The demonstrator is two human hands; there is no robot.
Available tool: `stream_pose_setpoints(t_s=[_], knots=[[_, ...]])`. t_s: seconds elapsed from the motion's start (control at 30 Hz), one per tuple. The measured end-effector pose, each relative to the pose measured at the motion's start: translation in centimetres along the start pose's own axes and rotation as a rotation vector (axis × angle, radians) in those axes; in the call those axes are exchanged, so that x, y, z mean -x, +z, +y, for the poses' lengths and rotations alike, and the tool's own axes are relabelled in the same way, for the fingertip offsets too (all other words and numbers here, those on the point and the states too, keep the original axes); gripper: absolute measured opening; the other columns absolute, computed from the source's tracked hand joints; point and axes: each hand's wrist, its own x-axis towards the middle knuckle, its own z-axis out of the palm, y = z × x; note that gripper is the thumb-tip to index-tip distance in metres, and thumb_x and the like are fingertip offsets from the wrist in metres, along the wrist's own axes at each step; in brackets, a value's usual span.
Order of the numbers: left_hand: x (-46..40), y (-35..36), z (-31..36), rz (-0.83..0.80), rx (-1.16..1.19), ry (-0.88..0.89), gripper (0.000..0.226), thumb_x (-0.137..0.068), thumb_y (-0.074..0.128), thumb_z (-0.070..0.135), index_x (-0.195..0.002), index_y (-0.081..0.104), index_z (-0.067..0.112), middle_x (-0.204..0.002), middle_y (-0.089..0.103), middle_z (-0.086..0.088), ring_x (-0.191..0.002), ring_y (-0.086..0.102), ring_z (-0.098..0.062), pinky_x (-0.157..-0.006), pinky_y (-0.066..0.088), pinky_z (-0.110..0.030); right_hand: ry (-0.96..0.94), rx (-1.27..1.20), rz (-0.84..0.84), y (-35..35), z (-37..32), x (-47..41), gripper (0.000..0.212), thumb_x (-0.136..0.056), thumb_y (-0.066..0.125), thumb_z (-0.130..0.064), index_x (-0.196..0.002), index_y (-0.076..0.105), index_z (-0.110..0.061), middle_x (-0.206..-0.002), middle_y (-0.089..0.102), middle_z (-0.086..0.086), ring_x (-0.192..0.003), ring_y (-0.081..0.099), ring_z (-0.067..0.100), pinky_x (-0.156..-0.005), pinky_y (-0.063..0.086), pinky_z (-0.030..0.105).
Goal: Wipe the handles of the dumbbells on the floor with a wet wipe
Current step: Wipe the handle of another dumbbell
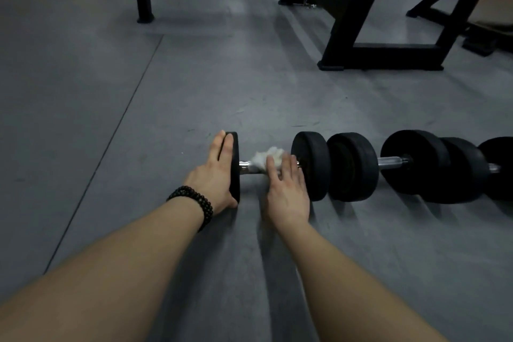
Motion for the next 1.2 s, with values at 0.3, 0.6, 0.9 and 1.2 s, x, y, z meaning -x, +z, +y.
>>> stream_pose_setpoints(t_s=[0.3, 0.6, 0.9, 1.2], knots=[[0.9, 0.2, 0.2, 0.034, -0.006, 0.001, 0.141, -0.062, 0.092, 0.030, -0.154, -0.014, 0.025, -0.157, -0.028, 0.014, -0.104, 0.062, -0.038, -0.083, 0.052, -0.044, 0.069, 0.047, -0.068, -0.5, -0.2, 0.9, 0.081, -0.095, 0.046, -0.026, -0.155, -0.008, -0.036, -0.161, -0.016, 0.021, -0.149, -0.017, 0.032, -0.120, -0.007, 0.041], [1.5, 0.8, 0.1, 0.061, -0.022, 0.029, 0.138, -0.065, 0.090, 0.028, -0.153, -0.016, 0.026, -0.157, -0.030, 0.013, -0.100, 0.063, -0.037, -0.081, 0.052, -0.043, 0.117, -0.010, -0.070, -0.4, -1.0, 1.5, 0.098, -0.085, 0.056, -0.030, -0.156, -0.011, -0.015, -0.164, -0.016, 0.010, -0.150, -0.017, 0.023, -0.121, -0.003, 0.039], [2.6, -0.1, 1.1, 0.035, -0.202, -0.034, 0.141, -0.068, 0.085, 0.050, -0.151, -0.025, 0.023, -0.158, -0.031, 0.009, -0.148, -0.004, -0.043, -0.116, 0.027, -0.054, 0.047, -0.105, -0.170, -5.4, 0.1, 2.6, 0.095, -0.086, 0.054, -0.027, -0.155, -0.009, -0.007, -0.165, -0.011, 0.007, -0.150, -0.014, 0.020, -0.123, -0.003, 0.036], [10.7, -6.6, 4.2, 0.126, -0.346, -0.008, 0.111, -0.082, 0.055, 0.066, -0.156, -0.011, 0.017, -0.165, -0.012, -0.001, -0.151, -0.009, -0.025, -0.123, 0.000, -0.044, -0.063, -0.071, -0.200, -11.5, 0.1, 7.6, 0.096, -0.086, 0.052, -0.028, -0.156, -0.011, -0.014, -0.165, -0.013, 0.000, -0.150, -0.014, 0.018, -0.123, -0.002, 0.041]])
